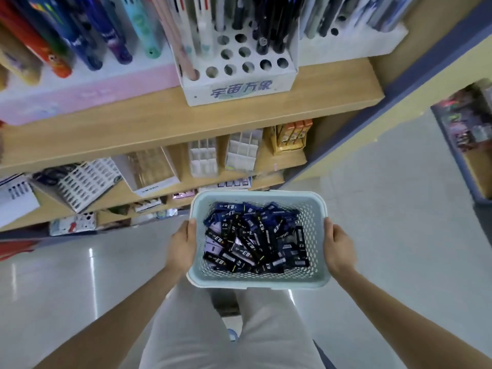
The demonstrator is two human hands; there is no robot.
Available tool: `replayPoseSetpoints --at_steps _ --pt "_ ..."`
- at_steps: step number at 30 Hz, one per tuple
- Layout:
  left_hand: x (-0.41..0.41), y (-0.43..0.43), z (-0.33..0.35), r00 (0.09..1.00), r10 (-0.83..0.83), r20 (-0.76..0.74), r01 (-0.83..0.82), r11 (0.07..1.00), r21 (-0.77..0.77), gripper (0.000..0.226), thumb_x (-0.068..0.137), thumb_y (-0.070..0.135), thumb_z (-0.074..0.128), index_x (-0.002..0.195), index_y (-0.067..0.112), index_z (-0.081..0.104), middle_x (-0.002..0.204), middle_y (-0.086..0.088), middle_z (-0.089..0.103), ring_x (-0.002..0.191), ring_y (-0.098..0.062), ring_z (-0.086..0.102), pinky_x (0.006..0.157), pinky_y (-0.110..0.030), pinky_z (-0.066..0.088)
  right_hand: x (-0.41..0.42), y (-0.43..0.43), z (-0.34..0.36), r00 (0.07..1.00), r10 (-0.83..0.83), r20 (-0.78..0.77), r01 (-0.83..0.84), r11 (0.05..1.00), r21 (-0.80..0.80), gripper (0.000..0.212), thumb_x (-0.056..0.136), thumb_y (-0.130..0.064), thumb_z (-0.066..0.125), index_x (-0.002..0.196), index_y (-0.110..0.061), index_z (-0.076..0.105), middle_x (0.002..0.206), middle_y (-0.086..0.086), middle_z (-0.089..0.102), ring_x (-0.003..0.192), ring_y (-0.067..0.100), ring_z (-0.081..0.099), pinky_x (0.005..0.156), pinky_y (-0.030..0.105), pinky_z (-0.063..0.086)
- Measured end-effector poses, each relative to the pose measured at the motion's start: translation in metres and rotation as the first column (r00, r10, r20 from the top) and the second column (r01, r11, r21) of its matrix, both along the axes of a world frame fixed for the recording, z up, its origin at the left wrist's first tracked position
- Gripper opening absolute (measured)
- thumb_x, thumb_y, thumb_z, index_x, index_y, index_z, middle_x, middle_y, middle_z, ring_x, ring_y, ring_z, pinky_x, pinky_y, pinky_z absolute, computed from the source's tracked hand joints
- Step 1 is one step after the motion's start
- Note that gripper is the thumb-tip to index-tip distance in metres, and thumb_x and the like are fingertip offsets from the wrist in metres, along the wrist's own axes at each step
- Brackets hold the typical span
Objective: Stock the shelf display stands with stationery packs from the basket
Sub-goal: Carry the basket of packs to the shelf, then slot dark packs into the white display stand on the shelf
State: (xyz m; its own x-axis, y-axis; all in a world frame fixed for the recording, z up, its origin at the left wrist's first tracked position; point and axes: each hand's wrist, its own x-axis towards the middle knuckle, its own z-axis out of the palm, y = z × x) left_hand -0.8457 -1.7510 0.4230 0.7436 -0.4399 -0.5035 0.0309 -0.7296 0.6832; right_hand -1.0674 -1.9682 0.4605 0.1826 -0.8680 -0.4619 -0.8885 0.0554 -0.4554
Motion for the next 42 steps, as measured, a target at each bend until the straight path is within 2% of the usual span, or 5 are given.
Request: replayPoseSetpoints --at_steps 14,21,30,35,42 --pt "0.013 0.11 -0.112 0.982 0.185 0.03 -0.187 0.973 0.132 0.048 0.104 0.031 0.026 0.085 -0.004 0.053 0.07 -0.014 0.053 0.069 -0.028 0.05 0.063 -0.035 0.035 0.047 0.081 -0.123 0.983 0.181 0.012 -0.182 0.979 0.095 0.056 0.1 -0.046 0.026 0.084 -0.001 0.056 0.077 0.015 0.059 0.072 0.029 0.054 0.063 0.036 0.041" --pt "0.032 0.147 -0.223 0.978 0.203 0.037 -0.206 0.961 0.186 0.05 0.103 0.037 0.025 0.093 0.0 0.057 0.081 -0.019 0.062 0.078 -0.033 0.059 0.073 -0.042 0.048 0.08 0.106 -0.242 0.963 0.265 0.046 -0.269 0.957 0.106 0.049 0.1 -0.044 0.027 0.066 -0.014 0.043 0.062 0.006 0.048 0.06 0.021 0.045 0.052 0.029 0.031" --pt "0.049 0.165 -0.361 0.981 0.194 0.005 -0.19 0.953 0.236 0.044 0.104 0.034 0.027 0.099 0.003 0.058 0.083 -0.013 0.06 0.077 -0.027 0.055 0.067 -0.033 0.04 0.113 0.114 -0.399 0.94 0.34 0.022 -0.341 0.936 0.094 0.051 0.101 -0.041 0.026 0.08 -0.003 0.053 0.068 0.009 0.052 0.064 0.026 0.049 0.052 0.03 0.031" --pt "0.051 0.176 -0.429 0.974 0.22 -0.052 -0.2 0.947 0.252 0.049 0.102 0.043 0.025 0.101 0.008 0.058 0.09 -0.015 0.065 0.083 -0.032 0.062 0.081 -0.046 0.053 0.122 0.119 -0.466 0.912 0.408 -0.047 -0.403 0.911 0.084 0.049 0.101 -0.041 0.022 0.087 -0.005 0.052 0.075 0.012 0.054 0.069 0.026 0.048 0.059 0.033 0.032" --pt "0.043 0.18 -0.482 0.97 0.238 -0.051 -0.214 0.933 0.291 0.049 0.102 0.043 0.022 0.095 0.009 0.057 0.085 -0.013 0.065 0.078 -0.028 0.063 0.075 -0.042 0.054 0.13 0.118 -0.524 0.891 0.449 -0.058 -0.445 0.892 0.073 0.047 0.1 -0.046 0.02 0.093 -0.01 0.048 0.079 0.01 0.053 0.072 0.026 0.048 0.066 0.035 0.038"
